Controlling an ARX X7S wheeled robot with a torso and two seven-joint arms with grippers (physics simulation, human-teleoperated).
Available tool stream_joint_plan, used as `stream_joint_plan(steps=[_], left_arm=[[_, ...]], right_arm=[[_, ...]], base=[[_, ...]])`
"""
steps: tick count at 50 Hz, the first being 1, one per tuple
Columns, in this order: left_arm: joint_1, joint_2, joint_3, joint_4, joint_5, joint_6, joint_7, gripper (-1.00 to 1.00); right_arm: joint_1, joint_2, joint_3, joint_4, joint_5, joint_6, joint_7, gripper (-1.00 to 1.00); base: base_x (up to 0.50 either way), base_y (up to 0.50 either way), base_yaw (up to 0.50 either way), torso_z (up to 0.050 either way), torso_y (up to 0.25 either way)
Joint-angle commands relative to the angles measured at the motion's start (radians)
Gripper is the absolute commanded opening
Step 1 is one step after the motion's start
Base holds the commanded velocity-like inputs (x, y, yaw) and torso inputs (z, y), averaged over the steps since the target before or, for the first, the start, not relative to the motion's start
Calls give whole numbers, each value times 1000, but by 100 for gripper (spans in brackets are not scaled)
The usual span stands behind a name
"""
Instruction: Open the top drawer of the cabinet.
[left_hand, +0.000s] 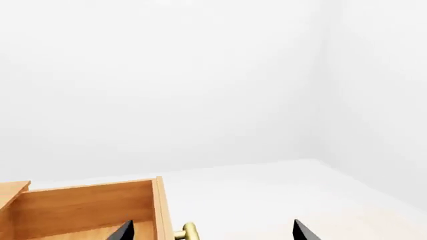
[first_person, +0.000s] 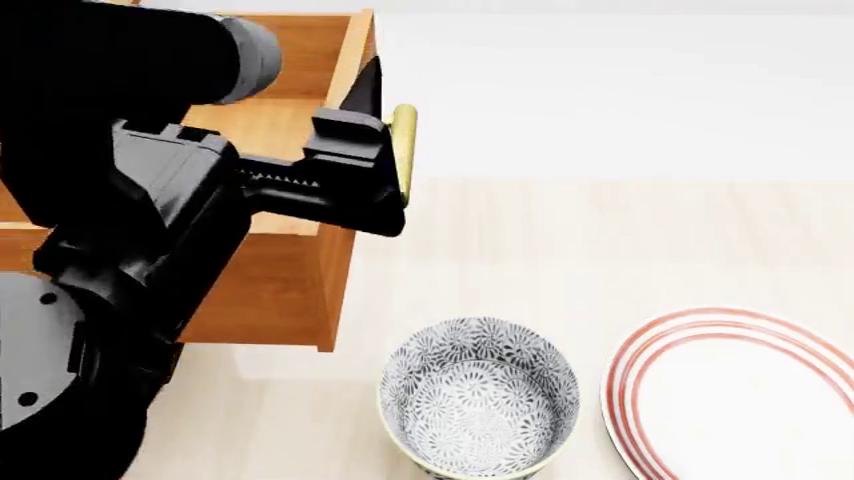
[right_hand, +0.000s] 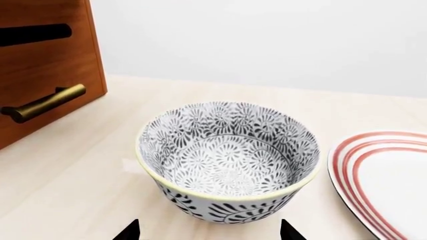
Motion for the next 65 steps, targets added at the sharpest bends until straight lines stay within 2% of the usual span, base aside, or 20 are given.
stream_joint_plan(steps=[1, 13, 15, 21, 27, 35, 45, 48, 52, 56, 57, 65], left_arm=[[72, -72, 86, 240, 214, 4, -43, 100], [138, -113, 156, 358, 325, 4, -66, 100], [146, -124, 178, 392, 396, 11, -69, 100], [167, -131, 245, 446, 476, -1, -64, 100], [227, -168, 309, 439, 601, 45, -36, 100], [318, -239, 461, 436, 852, 128, -17, 100], [404, -302, 528, 345, 979, 228, -19, 100], [436, -338, 534, 311, 1008, 274, -29, 100], [465, -388, 559, 284, 1093, 317, -48, 100], [487, -415, 567, 264, 1121, 352, -60, 100], [512, -444, 580, 245, 1165, 374, -83, 100], [574, -507, 575, 179, 1215, 462, -159, 100]], right_arm=[[1, 0, -3, 2, 2, 0, 0, 100], [5, 0, -2, 2, 8, 7, 5, 100], [5, 0, -1, -1, 11, 11, 7, 100], [6, 1, 1, -2, 15, 12, 9, 100], [5, 4, 0, -9, 17, 14, 11, 100], [5, 2, -3, -2, 15, 9, 8, 100], [3, 4, -5, -4, 13, 4, 10, 100], [-2, 3, 10, -13, 1, -37, 25, 100], [-28, -4, 70, -66, 17, -172, 45, 100], [-45, 4, 80, -108, 26, -197, 49, 100], [-60, 4, 94, -122, 25, -242, 49, 100], [-111, 12, 139, -130, -3, -367, 63, 100]], base=[[0, 0, 0, 0, 0], [0, 0, 0, 0, 0], [0, 0, 0, 0, 0], [0, 0, 0, 0, 0], [0, 0, 0, 0, 0], [0, 0, 0, 0, 0], [0, 0, 0, 0, 0], [0, 0, 0, 0, 0], [0, 0, 0, 0, 0], [0, 0, 0, 0, 0], [0, 0, 0, 0, 0], [0, 0, 0, 0, 0]])
